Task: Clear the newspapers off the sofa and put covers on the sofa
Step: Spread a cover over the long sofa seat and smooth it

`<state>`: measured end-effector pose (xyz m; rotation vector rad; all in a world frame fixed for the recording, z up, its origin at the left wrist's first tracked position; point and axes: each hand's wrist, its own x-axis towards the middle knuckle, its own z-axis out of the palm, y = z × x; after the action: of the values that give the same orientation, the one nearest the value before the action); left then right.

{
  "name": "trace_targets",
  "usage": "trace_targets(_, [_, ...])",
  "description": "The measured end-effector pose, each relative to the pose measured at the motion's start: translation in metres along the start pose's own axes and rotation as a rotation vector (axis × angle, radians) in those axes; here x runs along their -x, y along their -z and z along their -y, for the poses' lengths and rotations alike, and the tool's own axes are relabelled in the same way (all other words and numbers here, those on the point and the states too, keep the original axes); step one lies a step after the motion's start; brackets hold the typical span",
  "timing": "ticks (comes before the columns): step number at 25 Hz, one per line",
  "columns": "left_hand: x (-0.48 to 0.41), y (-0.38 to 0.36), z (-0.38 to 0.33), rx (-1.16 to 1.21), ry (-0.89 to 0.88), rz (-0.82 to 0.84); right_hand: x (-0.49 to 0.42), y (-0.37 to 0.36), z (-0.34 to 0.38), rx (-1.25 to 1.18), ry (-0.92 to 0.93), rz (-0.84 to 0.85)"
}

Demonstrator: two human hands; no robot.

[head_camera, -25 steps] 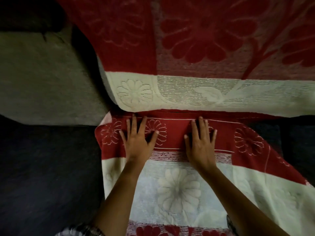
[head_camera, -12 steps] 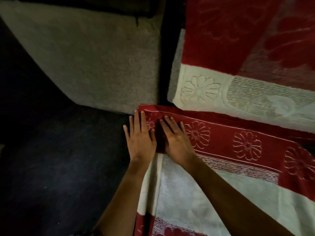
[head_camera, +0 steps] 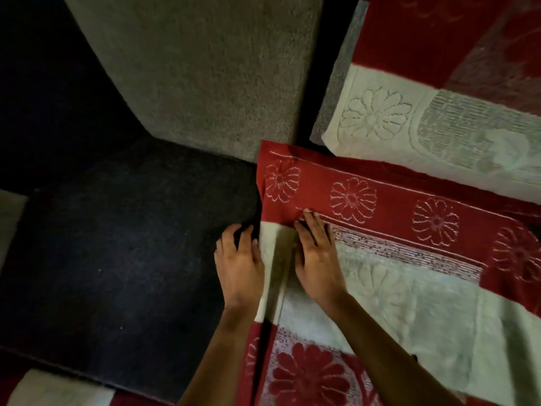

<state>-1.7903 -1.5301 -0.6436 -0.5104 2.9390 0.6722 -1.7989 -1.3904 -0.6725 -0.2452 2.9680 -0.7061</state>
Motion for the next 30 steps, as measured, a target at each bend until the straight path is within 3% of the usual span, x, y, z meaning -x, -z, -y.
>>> trace_targets(8, [0.102, 0.007, 0.047, 0.061, 0.04, 0.048, 0.053, -0.003, 0.047, -0.221, -0.101, -0.088])
trace_targets(15, [0.135, 0.006, 0.044, 0.26, 0.133, 0.216, 0.079, -0.014, 0.08, -0.479, -0.391, 0.078])
trace_targets(21, [0.128, 0.003, 0.037, 0.246, 0.251, 0.303, 0.083, -0.007, 0.071, -0.661, -0.463, 0.094])
trace_targets(25, [0.131, 0.018, 0.038, 0.404, 0.367, 0.172, 0.089, -0.003, 0.067, -0.471, -0.267, 0.065])
trace_targets(30, [0.121, 0.034, 0.055, 0.557, 0.515, -0.137, 0.096, -0.006, 0.062, -0.256, -0.043, 0.155])
